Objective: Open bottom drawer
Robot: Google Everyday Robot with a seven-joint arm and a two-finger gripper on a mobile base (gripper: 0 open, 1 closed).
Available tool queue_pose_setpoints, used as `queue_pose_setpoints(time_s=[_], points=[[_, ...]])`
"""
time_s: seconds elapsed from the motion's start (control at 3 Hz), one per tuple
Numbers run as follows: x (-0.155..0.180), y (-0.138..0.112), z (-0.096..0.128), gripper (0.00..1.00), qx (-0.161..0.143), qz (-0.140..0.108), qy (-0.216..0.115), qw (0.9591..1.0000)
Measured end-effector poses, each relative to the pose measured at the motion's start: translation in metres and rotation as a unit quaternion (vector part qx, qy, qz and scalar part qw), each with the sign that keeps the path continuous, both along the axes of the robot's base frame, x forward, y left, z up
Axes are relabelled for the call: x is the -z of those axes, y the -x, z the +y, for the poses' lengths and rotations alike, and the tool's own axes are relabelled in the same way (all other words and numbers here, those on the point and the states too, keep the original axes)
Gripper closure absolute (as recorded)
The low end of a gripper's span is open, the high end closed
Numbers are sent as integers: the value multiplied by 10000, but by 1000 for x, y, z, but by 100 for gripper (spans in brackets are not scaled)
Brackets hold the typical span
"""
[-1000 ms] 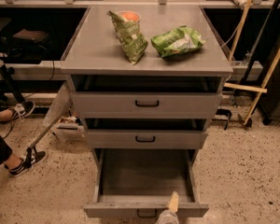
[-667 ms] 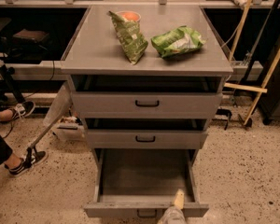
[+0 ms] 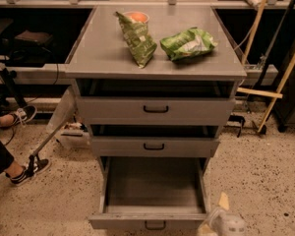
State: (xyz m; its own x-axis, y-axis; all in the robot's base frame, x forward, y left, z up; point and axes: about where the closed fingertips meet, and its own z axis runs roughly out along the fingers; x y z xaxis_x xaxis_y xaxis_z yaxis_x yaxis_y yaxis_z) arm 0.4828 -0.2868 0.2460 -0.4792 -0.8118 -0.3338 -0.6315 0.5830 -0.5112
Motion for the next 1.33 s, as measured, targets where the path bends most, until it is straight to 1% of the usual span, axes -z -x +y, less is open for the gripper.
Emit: queue_pose_setpoints(time_s=[0.33,0.67,1.0,1.33], points=[[-49,24,-66,0,155,284,-99,9994],[-126,51,-112,0,343,80,-289,9990],[-199,67,-111,0,-86,-618,-302,9976],[-238,70,-56,0,-1299,-1417,-381,9806]])
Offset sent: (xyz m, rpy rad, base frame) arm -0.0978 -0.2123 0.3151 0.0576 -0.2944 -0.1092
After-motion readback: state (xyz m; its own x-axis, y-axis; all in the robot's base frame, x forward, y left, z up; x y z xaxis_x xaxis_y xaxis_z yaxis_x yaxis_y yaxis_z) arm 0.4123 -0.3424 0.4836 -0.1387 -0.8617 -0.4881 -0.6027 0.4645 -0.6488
